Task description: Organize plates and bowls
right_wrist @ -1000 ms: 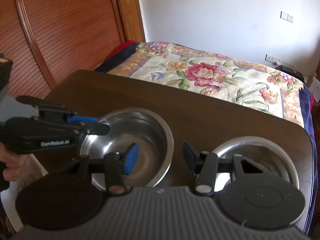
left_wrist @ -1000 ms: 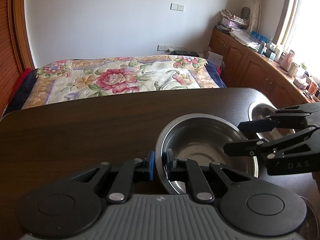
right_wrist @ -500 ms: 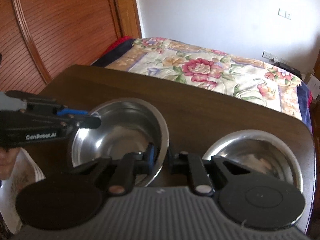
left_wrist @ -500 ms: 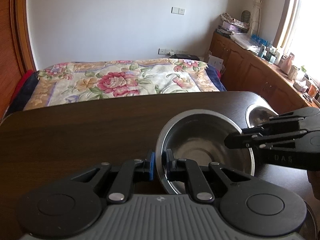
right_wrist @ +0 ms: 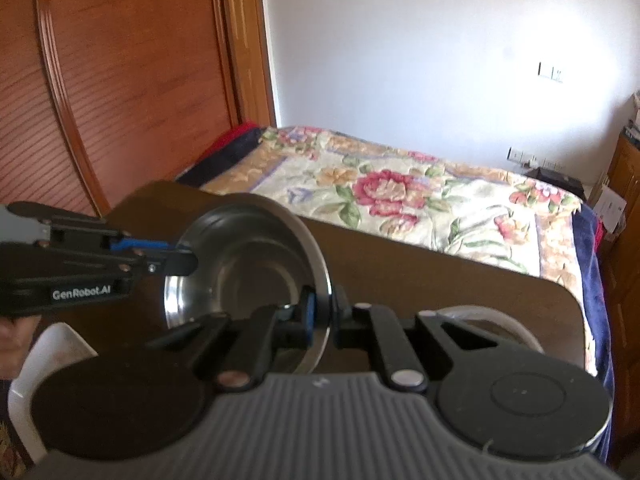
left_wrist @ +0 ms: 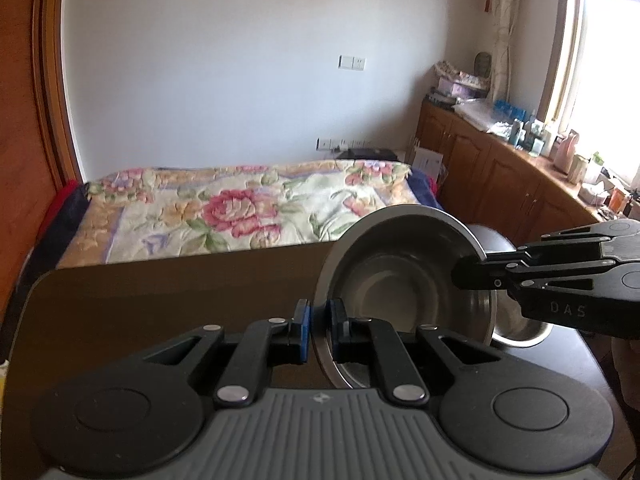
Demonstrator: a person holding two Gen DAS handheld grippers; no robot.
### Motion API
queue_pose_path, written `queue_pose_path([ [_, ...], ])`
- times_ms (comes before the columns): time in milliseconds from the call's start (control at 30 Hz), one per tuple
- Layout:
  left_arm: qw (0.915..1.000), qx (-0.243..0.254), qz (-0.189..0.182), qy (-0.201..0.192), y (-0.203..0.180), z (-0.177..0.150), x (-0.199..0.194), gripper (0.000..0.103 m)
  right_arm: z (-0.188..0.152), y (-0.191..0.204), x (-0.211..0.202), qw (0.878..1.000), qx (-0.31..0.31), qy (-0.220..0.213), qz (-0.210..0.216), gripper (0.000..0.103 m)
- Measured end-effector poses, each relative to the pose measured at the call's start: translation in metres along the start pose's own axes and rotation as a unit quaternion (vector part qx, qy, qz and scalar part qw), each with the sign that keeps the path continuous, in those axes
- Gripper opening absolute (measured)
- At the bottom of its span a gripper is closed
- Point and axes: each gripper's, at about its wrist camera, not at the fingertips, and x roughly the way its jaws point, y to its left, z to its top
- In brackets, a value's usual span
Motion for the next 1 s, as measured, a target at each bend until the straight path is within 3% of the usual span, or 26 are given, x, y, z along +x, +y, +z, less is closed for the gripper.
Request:
queue_pose_path([
  [633,0.9985,0.031,-0.012,-0.044,-0.043,-0.016,-0.083,0.021,-0.017,0.012,-0.083,0.998,-0.007,-0.054,-0.025,0.01],
  [1000,0.9982,0.037,-0.019,-0.043,-0.055,-0.039,-0.1,0.021,-0.041,0.018,-0.106,0.998,0.002,-0.062,-0.025,0.01],
])
